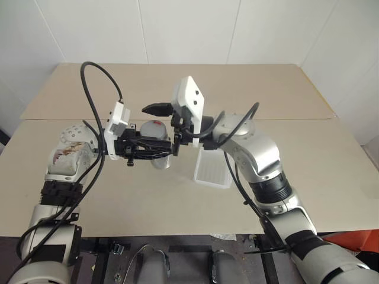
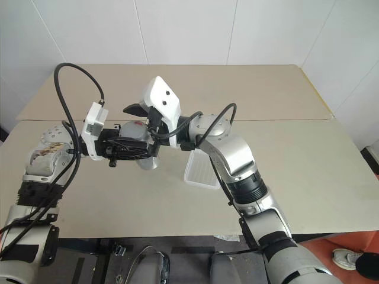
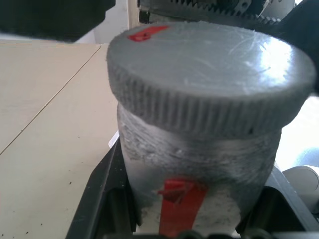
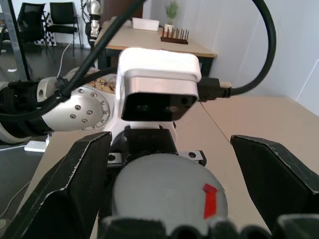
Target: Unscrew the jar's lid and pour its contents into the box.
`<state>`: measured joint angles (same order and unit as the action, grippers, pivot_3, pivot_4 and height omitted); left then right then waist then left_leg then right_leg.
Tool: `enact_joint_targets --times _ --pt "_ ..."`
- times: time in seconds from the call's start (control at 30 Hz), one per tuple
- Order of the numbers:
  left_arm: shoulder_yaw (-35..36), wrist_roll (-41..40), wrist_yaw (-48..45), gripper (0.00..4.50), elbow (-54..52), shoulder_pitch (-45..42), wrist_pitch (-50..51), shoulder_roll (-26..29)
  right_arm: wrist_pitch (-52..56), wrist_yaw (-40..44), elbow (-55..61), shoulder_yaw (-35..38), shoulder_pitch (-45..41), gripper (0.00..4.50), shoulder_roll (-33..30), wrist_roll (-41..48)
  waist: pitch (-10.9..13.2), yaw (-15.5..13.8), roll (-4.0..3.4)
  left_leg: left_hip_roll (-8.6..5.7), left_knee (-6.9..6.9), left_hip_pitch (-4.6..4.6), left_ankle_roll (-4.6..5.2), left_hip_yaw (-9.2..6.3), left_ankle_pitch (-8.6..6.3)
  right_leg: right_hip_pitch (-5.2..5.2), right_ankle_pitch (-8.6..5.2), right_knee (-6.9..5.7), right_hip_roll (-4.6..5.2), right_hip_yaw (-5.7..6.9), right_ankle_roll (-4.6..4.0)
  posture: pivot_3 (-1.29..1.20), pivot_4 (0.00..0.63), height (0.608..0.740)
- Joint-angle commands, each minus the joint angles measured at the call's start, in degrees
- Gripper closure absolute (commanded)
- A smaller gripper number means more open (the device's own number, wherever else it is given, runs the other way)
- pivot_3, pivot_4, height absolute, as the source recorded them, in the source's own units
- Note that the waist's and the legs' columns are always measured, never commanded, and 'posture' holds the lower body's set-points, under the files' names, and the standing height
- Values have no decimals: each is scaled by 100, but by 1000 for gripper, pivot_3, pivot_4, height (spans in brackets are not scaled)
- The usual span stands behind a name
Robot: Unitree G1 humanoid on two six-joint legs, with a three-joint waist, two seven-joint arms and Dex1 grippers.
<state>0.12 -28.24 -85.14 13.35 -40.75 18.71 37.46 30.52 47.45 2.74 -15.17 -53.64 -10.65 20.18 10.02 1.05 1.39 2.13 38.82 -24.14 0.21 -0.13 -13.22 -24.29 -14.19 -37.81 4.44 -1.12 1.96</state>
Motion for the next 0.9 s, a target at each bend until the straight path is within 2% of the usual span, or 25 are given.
enact_joint_targets --times 0.03,0.3,0.9 --pt "103 -50 -48 2561 -156 -84 -85 91 -115 27 91 234 -115 54 -162 -18 0 -2 0 0 0 0 0 0 0 0 0 0 0 0 0 0 150 740" --pt "150 -95 -90 2561 -197 -21 -49 215 -75 74 259 434 118 54 -637 86 0 -2 0 0 0 0 0 0 0 0 0 1 0 0 0 0 150 740" --pt "180 -128 -78 2561 -312 118 -29 245 32 146 653 676 428 54 -1086 335 0 -4 0 0 0 0 0 1 0 1 0 6 0 0 0 0 150 740"
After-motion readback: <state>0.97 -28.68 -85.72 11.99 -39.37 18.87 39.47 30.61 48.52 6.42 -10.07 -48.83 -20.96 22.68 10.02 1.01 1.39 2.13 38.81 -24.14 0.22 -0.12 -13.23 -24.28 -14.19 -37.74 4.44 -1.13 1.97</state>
